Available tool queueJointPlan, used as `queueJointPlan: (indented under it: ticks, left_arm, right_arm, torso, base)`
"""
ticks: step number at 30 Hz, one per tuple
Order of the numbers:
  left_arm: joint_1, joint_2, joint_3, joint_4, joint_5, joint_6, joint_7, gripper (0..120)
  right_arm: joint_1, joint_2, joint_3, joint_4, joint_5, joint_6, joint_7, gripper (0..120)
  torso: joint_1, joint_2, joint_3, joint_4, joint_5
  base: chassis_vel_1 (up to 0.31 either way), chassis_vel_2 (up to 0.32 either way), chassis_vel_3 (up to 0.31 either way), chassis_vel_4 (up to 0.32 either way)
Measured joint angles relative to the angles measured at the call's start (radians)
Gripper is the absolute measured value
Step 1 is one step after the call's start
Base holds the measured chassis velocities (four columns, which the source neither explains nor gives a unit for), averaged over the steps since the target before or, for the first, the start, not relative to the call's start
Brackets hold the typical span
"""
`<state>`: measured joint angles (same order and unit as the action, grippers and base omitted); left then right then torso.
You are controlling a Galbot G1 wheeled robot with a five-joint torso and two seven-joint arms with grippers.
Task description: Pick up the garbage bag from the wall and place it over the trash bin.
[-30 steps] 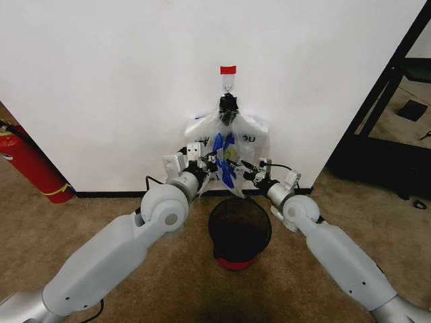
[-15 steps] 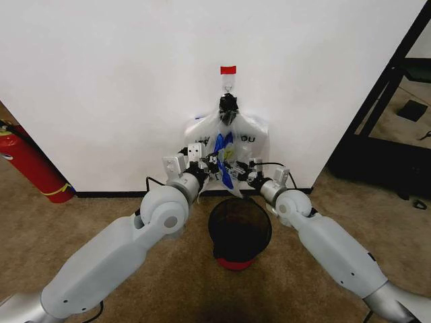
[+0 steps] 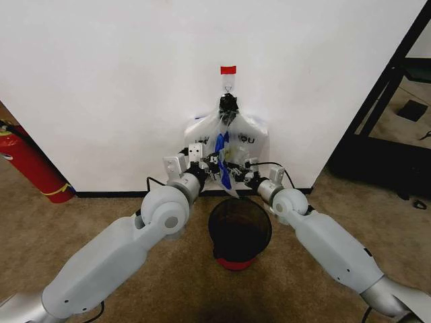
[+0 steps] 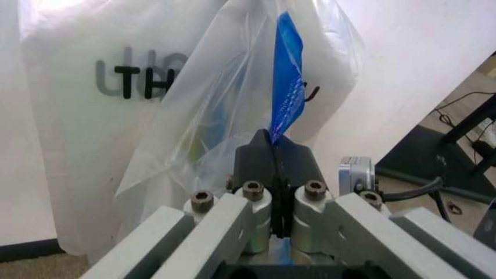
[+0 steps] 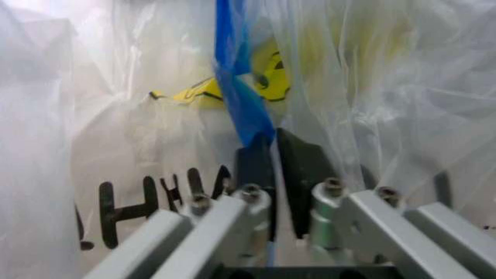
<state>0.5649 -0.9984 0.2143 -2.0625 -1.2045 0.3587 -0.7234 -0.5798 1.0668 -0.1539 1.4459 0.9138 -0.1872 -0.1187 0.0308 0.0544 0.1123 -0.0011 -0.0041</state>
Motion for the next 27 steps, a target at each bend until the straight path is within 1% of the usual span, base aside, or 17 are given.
queueJointPlan:
  ticks: [1,8,13,15,19,25,27]
  left_arm:
    - [0.001,-0.001,0.001,0.000,0.000,0.000,0.000,0]
    - [0.007,-0.001,0.000,-0.001,0.004,-0.002,0.000,0]
    - [0.014,-0.001,-0.002,0.001,0.014,-0.004,0.002,0]
    - [0.016,-0.002,-0.002,0.004,0.017,-0.006,0.005,0]
    - [0.016,-0.004,0.000,0.005,0.020,-0.007,0.006,0]
    - [0.017,-0.007,0.004,0.001,0.022,-0.007,0.006,0]
    - [0.018,-0.007,0.004,0.000,0.023,-0.007,0.006,0]
  right_arm:
    - [0.000,0.000,-0.001,0.000,-0.010,0.005,-0.003,0]
    - [-0.019,-0.014,0.019,0.034,-0.059,0.036,-0.012,0]
    - [-0.069,-0.054,0.051,0.100,-0.114,0.051,-0.024,0]
    - [-0.078,-0.064,0.051,0.114,-0.138,0.057,-0.029,0]
    - [-0.078,-0.064,0.044,0.113,-0.164,0.065,-0.027,0]
    - [-0.056,-0.044,0.024,0.084,-0.178,0.066,-0.014,0]
    - [-0.049,-0.034,0.017,0.079,-0.173,0.066,-0.005,4]
  torso:
    - [0.000,0.000,0.000,0.0001,0.0000]
    - [0.000,0.000,0.000,0.0002,0.0000]
    - [0.000,0.000,0.000,-0.0003,0.0000]
    - [0.000,0.000,0.000,-0.0002,0.0001]
    - [0.000,0.000,0.000,0.0001,0.0001]
    - [0.000,0.000,0.000,0.0002,0.0000]
    - [0.000,0.000,0.000,0.0001,0.0000]
  base:
    - [0.000,0.000,0.000,0.000]
    - [0.000,0.000,0.000,0.000]
    - [0.000,0.000,0.000,0.000]
    - [0.000,0.000,0.000,0.000]
    - [0.000,0.000,0.000,0.000]
    - [0.000,0.000,0.000,0.000]
    - [0.000,0.000,0.000,0.000]
